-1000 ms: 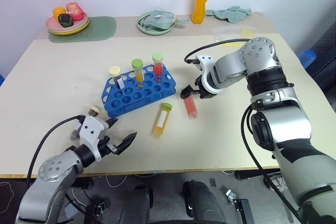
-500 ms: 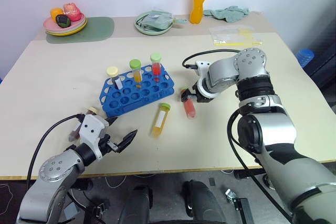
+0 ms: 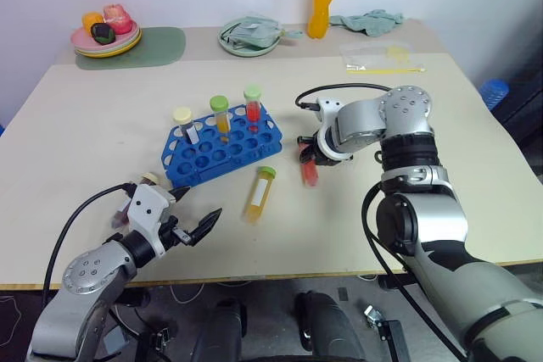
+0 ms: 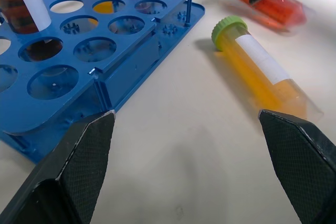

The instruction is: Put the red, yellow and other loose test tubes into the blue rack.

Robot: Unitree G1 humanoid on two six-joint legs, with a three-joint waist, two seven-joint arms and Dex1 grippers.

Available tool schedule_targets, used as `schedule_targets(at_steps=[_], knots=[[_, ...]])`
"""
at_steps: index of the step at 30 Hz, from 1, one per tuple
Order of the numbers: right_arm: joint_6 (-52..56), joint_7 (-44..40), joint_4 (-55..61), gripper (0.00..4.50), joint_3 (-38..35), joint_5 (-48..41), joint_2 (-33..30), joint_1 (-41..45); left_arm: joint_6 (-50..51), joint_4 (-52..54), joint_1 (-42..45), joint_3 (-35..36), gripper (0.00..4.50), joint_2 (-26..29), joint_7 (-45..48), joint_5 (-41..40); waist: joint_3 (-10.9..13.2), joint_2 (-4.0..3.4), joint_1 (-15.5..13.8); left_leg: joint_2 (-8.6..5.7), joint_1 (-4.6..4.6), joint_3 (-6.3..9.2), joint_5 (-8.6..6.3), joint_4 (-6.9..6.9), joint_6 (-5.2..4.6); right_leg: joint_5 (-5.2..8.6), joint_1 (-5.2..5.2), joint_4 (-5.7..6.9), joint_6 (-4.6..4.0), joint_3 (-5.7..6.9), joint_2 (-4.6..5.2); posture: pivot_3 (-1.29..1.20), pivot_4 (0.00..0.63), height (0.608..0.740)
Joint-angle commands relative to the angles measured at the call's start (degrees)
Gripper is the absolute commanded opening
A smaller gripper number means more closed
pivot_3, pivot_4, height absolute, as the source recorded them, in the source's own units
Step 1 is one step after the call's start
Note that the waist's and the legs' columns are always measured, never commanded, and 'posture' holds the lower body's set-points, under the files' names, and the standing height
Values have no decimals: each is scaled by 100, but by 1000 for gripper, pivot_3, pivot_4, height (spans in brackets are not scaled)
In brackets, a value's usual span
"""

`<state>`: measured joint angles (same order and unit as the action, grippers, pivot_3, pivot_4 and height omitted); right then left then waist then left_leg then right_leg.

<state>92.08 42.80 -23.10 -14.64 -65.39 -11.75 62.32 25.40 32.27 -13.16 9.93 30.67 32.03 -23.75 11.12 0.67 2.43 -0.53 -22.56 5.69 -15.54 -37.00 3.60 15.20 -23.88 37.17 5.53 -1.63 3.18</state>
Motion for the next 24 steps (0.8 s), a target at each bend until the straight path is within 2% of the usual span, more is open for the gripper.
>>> schedule_targets(at_steps=[1,3,5,6,8,11,15,20,24], knots=[[-614,-1794,2680,1157,535,-101,-479,-554,-172,130,-98,178,4500,-18,-62,44,2,-4,1,0,-5,1,-1,0,-1,0,-4,-2,1,0,0,0,150,740],[-1556,-3162,3887,1157,1109,296,-867,-1239,-218,95,-102,246,4500,-44,-123,73,-1,-1,4,1,-6,3,-2,0,-4,1,-6,-2,1,1,-2,0,150,740],[-3323,-4771,4859,1157,2019,1449,-1457,-2038,-244,16,-27,247,4500,-93,-207,104,-3,0,4,7,-2,4,-4,-1,-5,1,-2,-5,2,1,-10,0,150,740],[-4062,-5393,5001,1157,2417,1941,-1604,-2336,-246,-38,35,237,4500,-129,-232,87,-3,0,7,10,4,4,-4,0,-5,1,4,-7,2,1,-14,0,150,740],[-5835,-6108,4567,1157,3016,2981,-1269,-2711,-338,-161,191,153,4500,-202,-285,161,-2,-1,48,14,19,0,-4,-2,-5,2,16,-9,2,0,-19,0,150,740],[-7211,-6323,3336,1157,3228,3832,-505,-2690,-514,-296,295,134,4500,-245,-264,268,-2,-1,145,40,31,-15,-2,-6,-3,-11,14,-4,-17,-14,-47,0,150,740],[-8425,-6366,1633,1157,3187,4658,272,-2259,-687,-300,304,189,4500,-262,-154,192,-3,-1,134,46,41,-18,0,-7,2,-16,16,4,-25,-22,-54,0,150,740],[-9358,-6365,216,1157,2900,5082,909,-1971,-693,-7,65,228,4500,-277,-211,153,-3,0,61,45,33,-31,-1,2,4,-17,2,3,-25,-34,-49,0,150,740],[-9643,-6436,-191,1157,2727,5283,1089,-1970,-703,81,-64,301,4500,-233,-199,133,-3,1,2,45,19,-66,0,3,4,-18,-33,13,-23,-71,-49,0,150,740]])
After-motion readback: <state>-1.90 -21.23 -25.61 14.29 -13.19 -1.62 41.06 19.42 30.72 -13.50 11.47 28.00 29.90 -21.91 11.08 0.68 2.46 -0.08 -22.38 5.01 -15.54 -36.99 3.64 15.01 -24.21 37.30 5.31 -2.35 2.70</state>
